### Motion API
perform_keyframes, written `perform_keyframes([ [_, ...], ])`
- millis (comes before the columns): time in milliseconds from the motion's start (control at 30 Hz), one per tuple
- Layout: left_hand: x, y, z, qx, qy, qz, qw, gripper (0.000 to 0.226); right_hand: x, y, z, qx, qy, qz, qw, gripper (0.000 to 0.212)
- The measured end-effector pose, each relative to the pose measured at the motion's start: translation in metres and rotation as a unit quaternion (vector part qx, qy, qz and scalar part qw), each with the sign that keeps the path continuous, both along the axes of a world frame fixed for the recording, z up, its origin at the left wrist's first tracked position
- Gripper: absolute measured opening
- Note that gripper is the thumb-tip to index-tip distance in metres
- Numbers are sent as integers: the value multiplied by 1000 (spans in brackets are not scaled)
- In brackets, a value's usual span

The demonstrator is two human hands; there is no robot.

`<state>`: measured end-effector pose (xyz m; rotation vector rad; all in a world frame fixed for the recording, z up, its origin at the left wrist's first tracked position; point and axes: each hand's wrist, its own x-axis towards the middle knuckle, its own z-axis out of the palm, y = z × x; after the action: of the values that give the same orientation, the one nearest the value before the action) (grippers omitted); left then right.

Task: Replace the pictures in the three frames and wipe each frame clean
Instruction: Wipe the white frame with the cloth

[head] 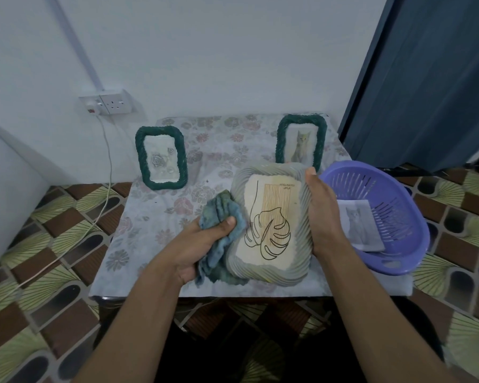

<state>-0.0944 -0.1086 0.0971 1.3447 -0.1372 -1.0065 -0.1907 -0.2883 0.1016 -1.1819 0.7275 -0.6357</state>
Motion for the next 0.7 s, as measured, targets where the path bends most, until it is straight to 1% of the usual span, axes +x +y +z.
perform_keyframes([
  [100,-7,-9,2,2,-23,37,999,19,2,6,-4,8,-1,-5,1000,42],
  [167,-10,-14,1,5,-47,60,997,17,2,9,-6,23,-11,-8,1000,43],
  [267,-12,-18,-2,24,-115,77,990,22,0,10,-7,31,-22,-19,999,42],
  [333,-11,-19,-3,53,-167,99,980,25,-2,9,-7,27,-28,-17,999,39],
  [467,-9,-22,0,100,-225,128,961,42,-2,6,-5,32,-45,-7,998,38],
  [567,-9,-23,2,88,-219,130,963,39,-1,2,-5,29,-38,-8,999,39],
  [667,-10,-21,1,32,-149,124,980,18,0,-3,-4,45,-45,-11,998,38],
  [700,-8,-18,-2,14,-121,121,985,16,-1,-4,-2,63,-58,-11,996,37],
])
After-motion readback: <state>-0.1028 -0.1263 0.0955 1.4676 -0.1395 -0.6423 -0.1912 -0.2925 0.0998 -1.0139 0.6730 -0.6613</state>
